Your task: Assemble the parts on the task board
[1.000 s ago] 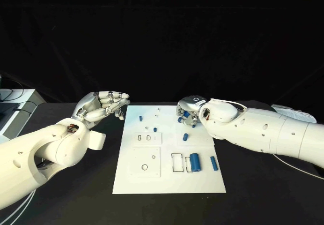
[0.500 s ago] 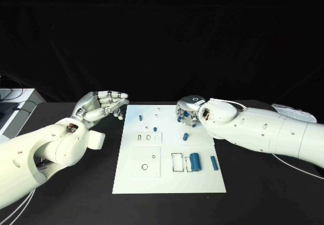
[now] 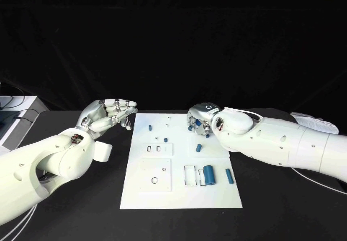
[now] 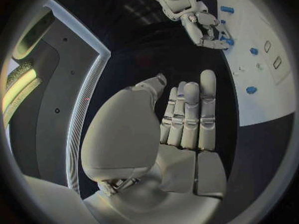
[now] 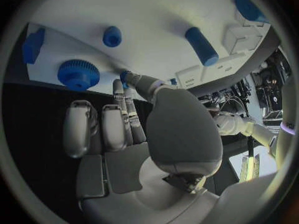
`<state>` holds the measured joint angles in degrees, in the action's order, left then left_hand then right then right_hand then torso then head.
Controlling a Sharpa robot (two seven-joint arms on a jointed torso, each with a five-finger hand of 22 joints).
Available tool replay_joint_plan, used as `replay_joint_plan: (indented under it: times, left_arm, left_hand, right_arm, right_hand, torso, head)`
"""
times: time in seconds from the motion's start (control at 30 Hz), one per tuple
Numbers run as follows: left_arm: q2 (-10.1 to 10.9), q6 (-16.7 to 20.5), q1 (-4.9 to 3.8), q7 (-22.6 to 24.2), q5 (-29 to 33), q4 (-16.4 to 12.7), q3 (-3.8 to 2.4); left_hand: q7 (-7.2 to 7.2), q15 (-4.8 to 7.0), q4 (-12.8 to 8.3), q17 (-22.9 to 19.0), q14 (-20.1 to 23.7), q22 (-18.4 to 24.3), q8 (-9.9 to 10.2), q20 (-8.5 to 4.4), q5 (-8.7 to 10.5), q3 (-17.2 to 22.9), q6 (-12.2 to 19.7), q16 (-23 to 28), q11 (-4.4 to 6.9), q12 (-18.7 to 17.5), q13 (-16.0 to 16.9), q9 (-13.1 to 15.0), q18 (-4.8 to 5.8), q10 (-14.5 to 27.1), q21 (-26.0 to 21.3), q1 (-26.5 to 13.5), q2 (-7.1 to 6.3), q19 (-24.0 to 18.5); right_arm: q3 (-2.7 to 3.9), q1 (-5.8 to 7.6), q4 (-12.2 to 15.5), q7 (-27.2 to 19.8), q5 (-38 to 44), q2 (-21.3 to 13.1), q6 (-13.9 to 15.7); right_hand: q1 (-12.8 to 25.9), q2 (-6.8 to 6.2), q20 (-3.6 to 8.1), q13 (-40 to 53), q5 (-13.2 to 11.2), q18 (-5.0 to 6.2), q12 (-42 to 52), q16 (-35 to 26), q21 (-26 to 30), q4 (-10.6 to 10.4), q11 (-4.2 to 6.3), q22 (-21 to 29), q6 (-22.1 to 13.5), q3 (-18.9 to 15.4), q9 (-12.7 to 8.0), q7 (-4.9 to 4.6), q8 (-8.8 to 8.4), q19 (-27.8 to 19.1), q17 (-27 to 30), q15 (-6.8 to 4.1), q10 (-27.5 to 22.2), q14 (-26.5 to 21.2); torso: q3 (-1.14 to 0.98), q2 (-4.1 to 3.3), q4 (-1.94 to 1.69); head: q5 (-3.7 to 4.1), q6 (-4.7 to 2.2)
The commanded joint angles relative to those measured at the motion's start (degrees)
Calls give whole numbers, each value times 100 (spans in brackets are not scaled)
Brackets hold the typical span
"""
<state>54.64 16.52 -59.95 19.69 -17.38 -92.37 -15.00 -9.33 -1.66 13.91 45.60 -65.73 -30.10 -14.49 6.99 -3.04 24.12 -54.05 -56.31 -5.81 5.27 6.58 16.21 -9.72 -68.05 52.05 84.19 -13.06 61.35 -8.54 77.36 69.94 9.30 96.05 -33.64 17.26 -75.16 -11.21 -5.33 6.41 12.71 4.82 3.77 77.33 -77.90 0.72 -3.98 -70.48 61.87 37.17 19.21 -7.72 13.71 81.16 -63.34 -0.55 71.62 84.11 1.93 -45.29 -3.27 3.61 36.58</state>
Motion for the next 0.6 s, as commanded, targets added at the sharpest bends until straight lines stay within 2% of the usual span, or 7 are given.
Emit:
replay_joint_plan:
  times: [0.03, 0.37, 0.6]
  left_arm:
    - [-2, -58, -4, 46, -21, 2, -6]
    - [0, -56, -4, 40, -21, 35, -6]
    - [6, -45, -3, 41, -21, 46, -6]
  left_hand:
    - [-13, -4, -6, 1, -34, -5, -9, 0, 14, 43, 36, -35, -5, 20, 9, 5, -74, 42, 22, -35, 26, -37]
    - [-16, -6, -9, -13, -28, -12, -7, 1, 14, 45, 43, -30, -9, 18, 9, 6, -74, 52, 32, -35, 24, -42]
    - [-21, -9, -13, -30, -18, -21, -4, 3, 13, 48, 52, -22, -13, 15, 8, 6, -73, 67, 45, -34, 21, -50]
  right_arm:
    - [33, 13, 71, 224, 128, 17, 318]
    - [80, 38, 19, 474, 253, 210, 553]
    - [90, 41, -183, 613, 385, 458, 824]
  right_hand:
    - [26, 26, 13, -8, -43, -91, -21, 35, -23, 8, -8, -17, -25, 37, 73, -8, 26, 32, -10, -10, -19, 129]
    - [34, 14, 11, -11, -50, -91, -23, 37, -21, 9, -9, -14, -29, 37, 80, -7, 28, 30, -9, -7, -28, 129]
    - [43, -2, 10, -13, -51, -93, -23, 44, -29, 10, -11, -29, -33, 37, 86, -9, 28, 35, -17, -6, -33, 130]
  torso:
    - [-1, 0, 2]
    - [6, -15, -14]
    - [7, -25, -12]
  head:
    - [-6, -14]
    - [0, -36]
    - [-10, -52]
